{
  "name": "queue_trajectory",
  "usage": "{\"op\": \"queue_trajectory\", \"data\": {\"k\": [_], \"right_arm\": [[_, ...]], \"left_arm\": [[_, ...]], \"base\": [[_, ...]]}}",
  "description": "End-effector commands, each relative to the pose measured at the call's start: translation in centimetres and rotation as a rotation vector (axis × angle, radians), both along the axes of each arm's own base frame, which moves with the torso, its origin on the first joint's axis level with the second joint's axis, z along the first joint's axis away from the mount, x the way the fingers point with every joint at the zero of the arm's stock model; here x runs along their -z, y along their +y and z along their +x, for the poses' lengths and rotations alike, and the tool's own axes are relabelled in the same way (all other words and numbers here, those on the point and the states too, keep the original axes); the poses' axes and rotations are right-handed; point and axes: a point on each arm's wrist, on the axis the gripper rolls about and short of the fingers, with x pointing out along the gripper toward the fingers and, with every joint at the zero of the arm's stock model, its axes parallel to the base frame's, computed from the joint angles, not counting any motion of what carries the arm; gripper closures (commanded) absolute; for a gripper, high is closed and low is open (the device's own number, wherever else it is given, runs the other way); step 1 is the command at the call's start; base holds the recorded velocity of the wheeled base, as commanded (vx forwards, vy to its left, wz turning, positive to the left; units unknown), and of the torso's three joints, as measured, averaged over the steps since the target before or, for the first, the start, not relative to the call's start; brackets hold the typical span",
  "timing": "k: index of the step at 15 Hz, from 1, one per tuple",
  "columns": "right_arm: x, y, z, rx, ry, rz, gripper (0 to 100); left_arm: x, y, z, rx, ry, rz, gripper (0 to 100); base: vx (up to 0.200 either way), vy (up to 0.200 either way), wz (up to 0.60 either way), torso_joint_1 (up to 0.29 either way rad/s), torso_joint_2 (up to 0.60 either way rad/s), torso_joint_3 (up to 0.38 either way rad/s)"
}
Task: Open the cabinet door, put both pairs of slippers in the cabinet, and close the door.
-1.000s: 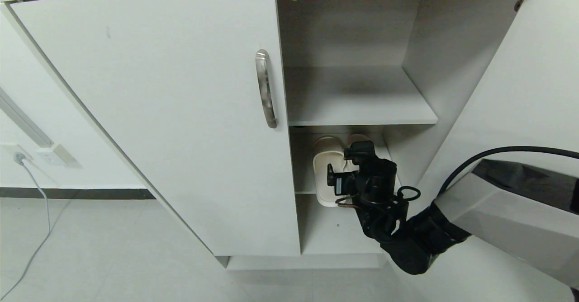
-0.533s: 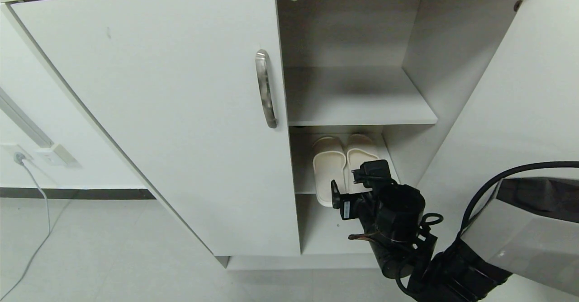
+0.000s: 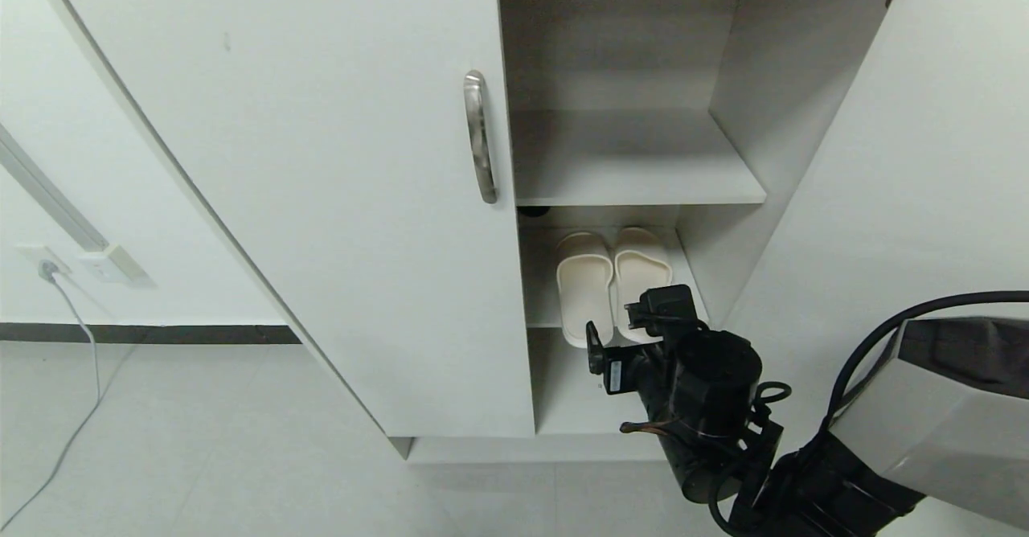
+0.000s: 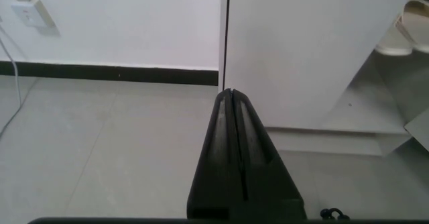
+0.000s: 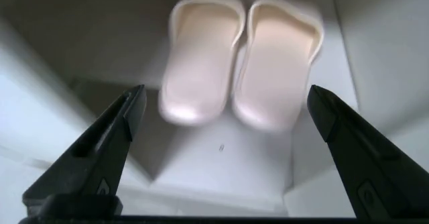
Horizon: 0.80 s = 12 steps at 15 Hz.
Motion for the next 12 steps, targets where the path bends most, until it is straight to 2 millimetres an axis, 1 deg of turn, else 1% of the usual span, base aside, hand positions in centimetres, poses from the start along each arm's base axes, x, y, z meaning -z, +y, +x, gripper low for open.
{"op": "queue_trajectory", "data": {"k": [1,4,12], "right_arm": [[-0.01,-0.01,0.02,0.001,0.0,0.0,0],[-0.03,-0.01,0.02,0.002,-0.001,0.001,0],[0.16,-0.11,-0.08,0.001,0.005,-0.006,0]], "left_arm": [[0.0,0.0,0.01,0.0,0.001,0.0,100],[0.0,0.0,0.01,0.0,0.001,0.0,100],[0.0,0.0,0.01,0.0,0.001,0.0,100]], "base": [[-0.2,0.0,0.0,-0.002,0.01,0.007],[-0.2,0.0,0.0,0.005,0.0,0.004],[0.0,0.0,0.0,0.0,0.0,0.0]]}}
